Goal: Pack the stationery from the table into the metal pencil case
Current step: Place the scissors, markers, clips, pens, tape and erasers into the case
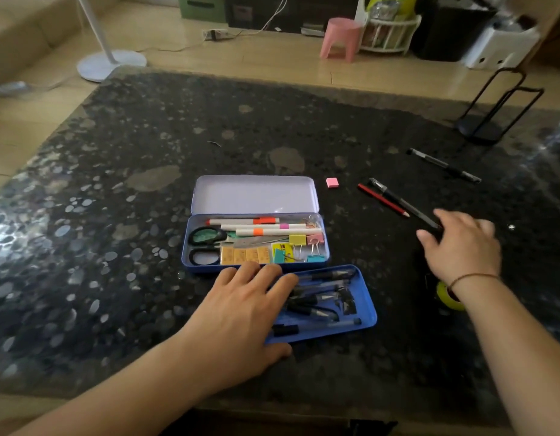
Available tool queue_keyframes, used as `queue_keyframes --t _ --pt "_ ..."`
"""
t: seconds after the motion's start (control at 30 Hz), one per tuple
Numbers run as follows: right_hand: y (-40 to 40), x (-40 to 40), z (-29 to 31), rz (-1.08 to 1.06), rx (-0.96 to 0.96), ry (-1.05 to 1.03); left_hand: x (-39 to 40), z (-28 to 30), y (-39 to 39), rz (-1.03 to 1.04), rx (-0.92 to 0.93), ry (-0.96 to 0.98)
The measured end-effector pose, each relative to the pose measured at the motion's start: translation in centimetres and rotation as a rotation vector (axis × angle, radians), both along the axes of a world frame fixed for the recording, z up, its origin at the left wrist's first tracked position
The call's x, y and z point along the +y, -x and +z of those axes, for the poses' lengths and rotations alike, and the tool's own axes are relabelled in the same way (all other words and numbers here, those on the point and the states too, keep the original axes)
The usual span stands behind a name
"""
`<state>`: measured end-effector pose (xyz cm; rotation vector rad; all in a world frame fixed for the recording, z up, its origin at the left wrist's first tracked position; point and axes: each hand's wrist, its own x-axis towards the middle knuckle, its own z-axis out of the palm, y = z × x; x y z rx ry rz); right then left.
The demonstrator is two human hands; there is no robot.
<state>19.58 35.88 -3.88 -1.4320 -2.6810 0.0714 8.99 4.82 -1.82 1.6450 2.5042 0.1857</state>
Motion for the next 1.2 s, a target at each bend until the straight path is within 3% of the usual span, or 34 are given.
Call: queue_keyframes --t 0.17,0.27,0.33,0.43,0.53,0.63,0.77,0.87,0.93,1.1,1.2 --pt "-0.6 -1.1 0.7 -0.020 0.085 -0.085 0.7 0.0 0.0 -0.011 -0.046 -0.025" --pt "-1.9 -3.2 1.9 0.200 0.264 -0.090 1.1 0.7 0.1 0.021 -0.110 -0.053" --pt "-3.0 -5.4 2.6 0.368 0.309 0.014 0.9 1.7 0.5 0.123 -0.200 -0.139" --pt "-3.6 -8.4 2.8 0.608 0.202 0.194 1.1 2.5 0.7 0.206 -0.221 -0.280" --pt "-3.3 -9.3 2.3 0.709 0.120 0.253 2.1 2.0 -0.1 0.084 -0.134 -0.191" --pt "-2.7 -7.0 2.8 0.609 0.241 0.203 3.5 0.9 -1.1 -0.049 -0.103 -0.075" --pt "1.4 4.2 3.3 0.215 0.400 0.172 4.6 -0.1 -1.0 -0.085 -0.103 -0.026" --pt "4.2 15.0 2.2 -0.035 0.060 0.127 5.2 -0.9 -1.1 -0.113 -0.106 0.002" --pt "4.8 19.1 0.3 -0.104 -0.060 0.108 5.6 -1.3 -1.0 -0.134 -0.094 0.011" --pt "4.0 15.0 -1.0 -0.126 0.111 0.040 5.4 -0.5 -0.7 -0.132 -0.137 -0.027" --pt "0.9 6.6 0.9 0.172 0.316 0.142 4.5 0.7 -0.4 -0.046 -0.172 -0.103"
